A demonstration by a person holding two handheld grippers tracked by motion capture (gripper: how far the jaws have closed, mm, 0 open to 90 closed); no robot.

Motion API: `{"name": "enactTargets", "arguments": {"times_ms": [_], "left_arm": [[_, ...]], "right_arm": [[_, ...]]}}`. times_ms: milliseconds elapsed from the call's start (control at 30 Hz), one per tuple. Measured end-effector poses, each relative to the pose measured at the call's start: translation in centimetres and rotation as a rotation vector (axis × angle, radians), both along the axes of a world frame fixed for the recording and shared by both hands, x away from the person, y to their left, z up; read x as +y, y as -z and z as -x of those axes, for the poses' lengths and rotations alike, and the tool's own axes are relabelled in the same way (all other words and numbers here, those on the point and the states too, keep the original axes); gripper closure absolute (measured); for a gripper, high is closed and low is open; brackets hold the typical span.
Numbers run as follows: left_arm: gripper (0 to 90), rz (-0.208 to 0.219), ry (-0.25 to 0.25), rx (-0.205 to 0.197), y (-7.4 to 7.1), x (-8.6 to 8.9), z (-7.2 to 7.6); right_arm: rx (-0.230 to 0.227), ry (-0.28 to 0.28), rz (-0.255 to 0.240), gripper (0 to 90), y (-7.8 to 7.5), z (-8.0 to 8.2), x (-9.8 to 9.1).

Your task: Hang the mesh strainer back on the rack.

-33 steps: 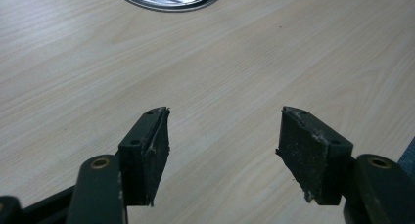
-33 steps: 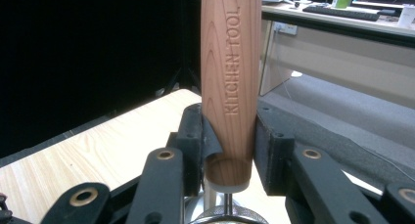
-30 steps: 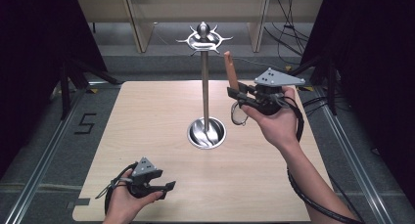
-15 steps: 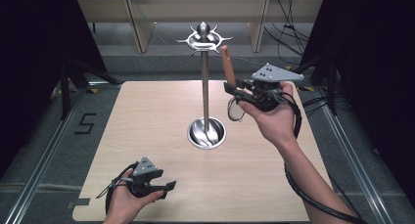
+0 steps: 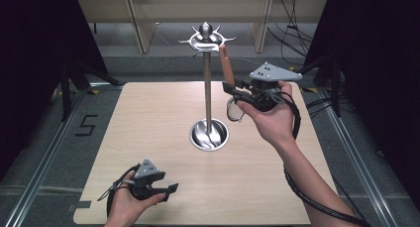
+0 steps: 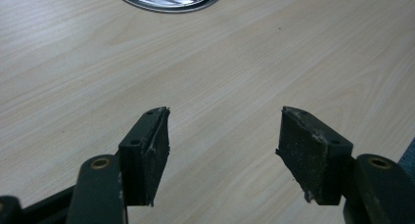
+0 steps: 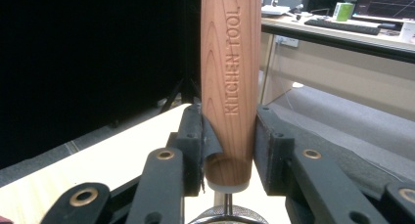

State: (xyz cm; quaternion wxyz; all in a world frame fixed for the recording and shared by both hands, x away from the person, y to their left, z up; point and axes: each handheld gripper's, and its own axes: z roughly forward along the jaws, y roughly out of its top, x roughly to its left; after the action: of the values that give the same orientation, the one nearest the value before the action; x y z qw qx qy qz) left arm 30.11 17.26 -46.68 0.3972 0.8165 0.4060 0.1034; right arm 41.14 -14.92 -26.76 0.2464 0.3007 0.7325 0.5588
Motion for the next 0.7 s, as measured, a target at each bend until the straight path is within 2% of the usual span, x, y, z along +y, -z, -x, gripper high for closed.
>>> {"name": "enactTargets", "arguments": {"times_ms": [200, 267, 300, 367, 400, 433, 500, 533, 600, 667, 700], "left_arm": [[35.3, 0.002, 0.003, 0.002, 0.0, -0.1, 0.0], [35.3, 0.000, 0.004, 0.001, 0.0, 0.0, 0.0], [35.3, 0.006, -0.002, 0.010, 0.1, -0.1, 0.0], [35.3, 0.010, -0.003, 0.011, 0.1, -0.1, 0.0], [35.3, 0.010, -0.003, 0.011, 0.1, -0.1, 0.0], [35.4, 0.019, -0.001, -0.003, 0.0, -0.1, 0.0], [35.3, 0.004, 0.003, 0.000, 0.0, 0.0, 0.0], [35.3, 0.004, 0.004, 0.000, 0.0, 0.0, 0.0], [35.4, 0.009, 0.003, -0.001, 0.0, 0.0, 0.0], [35.4, 0.016, -0.001, -0.001, 0.0, -0.1, 0.1], [35.4, 0.002, 0.006, -0.003, 0.0, 0.0, 0.0]], "right_arm": [[0.024, 0.008, -0.010, 69.0, 0.1, -0.3, 0.5], [0.009, 0.032, -0.007, 69.0, 0.1, -0.4, 0.6], [0.033, 0.028, -0.007, 69.0, 0.1, -0.4, 0.7], [0.040, 0.025, -0.010, 69.0, 0.1, -0.5, 0.9], [0.040, 0.025, -0.010, 69.0, 0.1, -0.5, 0.9], [0.022, 0.035, -0.010, 69.0, 0.3, -0.7, 1.1], [0.043, 0.042, -0.019, 69.0, 0.4, -0.7, 1.3], [0.019, 0.034, -0.006, 69.0, 0.4, -1.0, 1.2], [0.051, 0.050, -0.028, 69.0, 0.6, -0.8, 1.4], [0.028, 0.049, -0.012, 69.0, 0.7, -1.1, 1.5], [0.044, 0.051, -0.013, 68.9, 0.7, -1.1, 1.6]]}}
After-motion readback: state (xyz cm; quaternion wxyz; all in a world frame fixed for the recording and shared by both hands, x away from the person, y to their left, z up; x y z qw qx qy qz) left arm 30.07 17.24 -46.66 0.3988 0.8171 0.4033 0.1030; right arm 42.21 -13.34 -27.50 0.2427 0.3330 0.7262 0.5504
